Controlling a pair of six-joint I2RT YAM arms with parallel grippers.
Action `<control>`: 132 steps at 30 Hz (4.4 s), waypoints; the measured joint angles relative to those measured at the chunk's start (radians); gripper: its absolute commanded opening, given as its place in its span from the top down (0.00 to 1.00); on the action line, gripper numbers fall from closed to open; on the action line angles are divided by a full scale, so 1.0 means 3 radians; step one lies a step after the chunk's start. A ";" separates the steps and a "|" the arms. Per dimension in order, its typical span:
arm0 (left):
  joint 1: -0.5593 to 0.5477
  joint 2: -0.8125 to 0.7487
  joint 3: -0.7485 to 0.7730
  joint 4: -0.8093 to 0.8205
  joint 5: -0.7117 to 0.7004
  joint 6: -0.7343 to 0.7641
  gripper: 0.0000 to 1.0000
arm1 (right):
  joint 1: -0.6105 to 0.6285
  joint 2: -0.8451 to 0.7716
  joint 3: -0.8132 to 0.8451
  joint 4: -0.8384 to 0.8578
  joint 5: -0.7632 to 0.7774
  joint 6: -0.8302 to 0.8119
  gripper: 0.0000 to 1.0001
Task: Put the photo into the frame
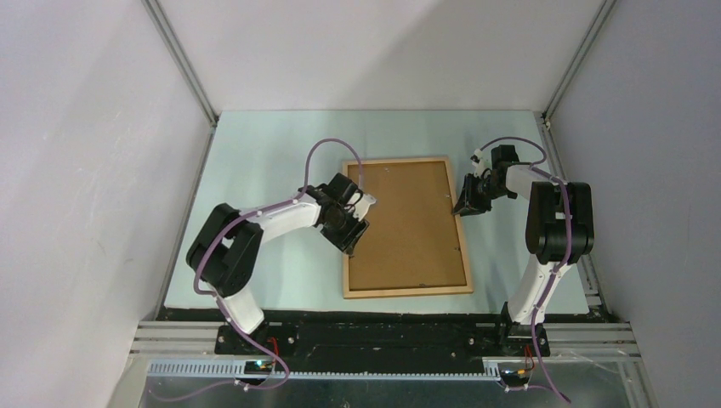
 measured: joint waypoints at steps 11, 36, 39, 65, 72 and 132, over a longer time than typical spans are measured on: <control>0.0177 -0.0195 0.0092 -0.0146 -0.0005 -0.0010 0.28 | 0.0011 0.0000 0.0003 -0.0001 0.0010 -0.0027 0.98; 0.0963 -0.0361 0.0291 -0.0070 0.0312 -0.0217 0.23 | 0.0306 0.0076 0.0313 -0.0175 0.0598 -0.0310 0.94; 0.1007 -0.0361 0.0291 -0.0069 0.0346 -0.0217 0.23 | 0.0305 0.0146 0.0420 -0.0230 0.0603 -0.0356 1.00; 0.1213 -0.0347 0.0292 -0.0058 0.0373 -0.0167 0.22 | 0.0371 0.1258 0.2289 -0.1570 0.0376 -0.2358 1.00; 0.1227 -0.0214 0.0407 -0.0060 0.0308 -0.0118 0.20 | 0.0528 0.1568 0.2841 -0.1912 0.0378 -0.2717 1.00; 0.1207 0.1061 0.1369 -0.0170 0.0308 -0.0066 0.92 | -0.0490 -0.1320 -0.0341 -0.0903 0.0231 -0.1007 0.21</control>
